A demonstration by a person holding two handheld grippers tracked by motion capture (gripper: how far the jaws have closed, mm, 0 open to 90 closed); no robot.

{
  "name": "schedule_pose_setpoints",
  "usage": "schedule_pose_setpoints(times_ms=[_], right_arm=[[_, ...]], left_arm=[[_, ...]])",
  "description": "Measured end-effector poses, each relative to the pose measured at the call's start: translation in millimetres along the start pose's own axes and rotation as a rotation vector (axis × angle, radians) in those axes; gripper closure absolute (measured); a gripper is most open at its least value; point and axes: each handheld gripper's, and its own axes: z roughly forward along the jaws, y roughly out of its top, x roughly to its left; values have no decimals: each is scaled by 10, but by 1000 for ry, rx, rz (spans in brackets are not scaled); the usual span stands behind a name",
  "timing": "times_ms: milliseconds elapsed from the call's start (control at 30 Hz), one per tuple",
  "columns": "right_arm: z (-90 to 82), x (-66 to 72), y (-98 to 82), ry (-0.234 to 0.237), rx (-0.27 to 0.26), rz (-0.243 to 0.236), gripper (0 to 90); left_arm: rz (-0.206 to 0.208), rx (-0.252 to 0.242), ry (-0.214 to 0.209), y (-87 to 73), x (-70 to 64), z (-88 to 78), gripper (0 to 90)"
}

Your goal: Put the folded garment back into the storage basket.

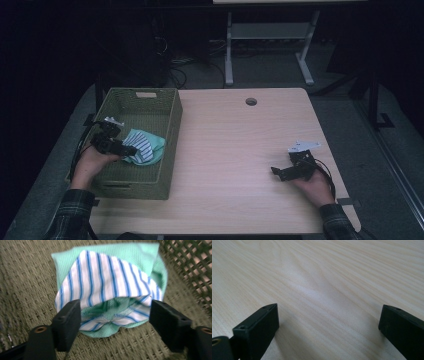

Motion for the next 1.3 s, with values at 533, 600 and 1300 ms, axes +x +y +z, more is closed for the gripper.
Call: schedule_pose_setpoints(times_ms=[533, 600, 1300], right_arm=[[-6, 8, -4, -3, 3, 10, 25], [-5, 8, -3, -3, 4, 10, 25], [-7, 8, -3, -4, 5, 10, 25]], left_arm=[[65, -162, -45, 376, -452, -364, 166], [73, -181, -53, 421, -523, -389, 165], [180, -310, -155, 797, -1233, -386, 166]])
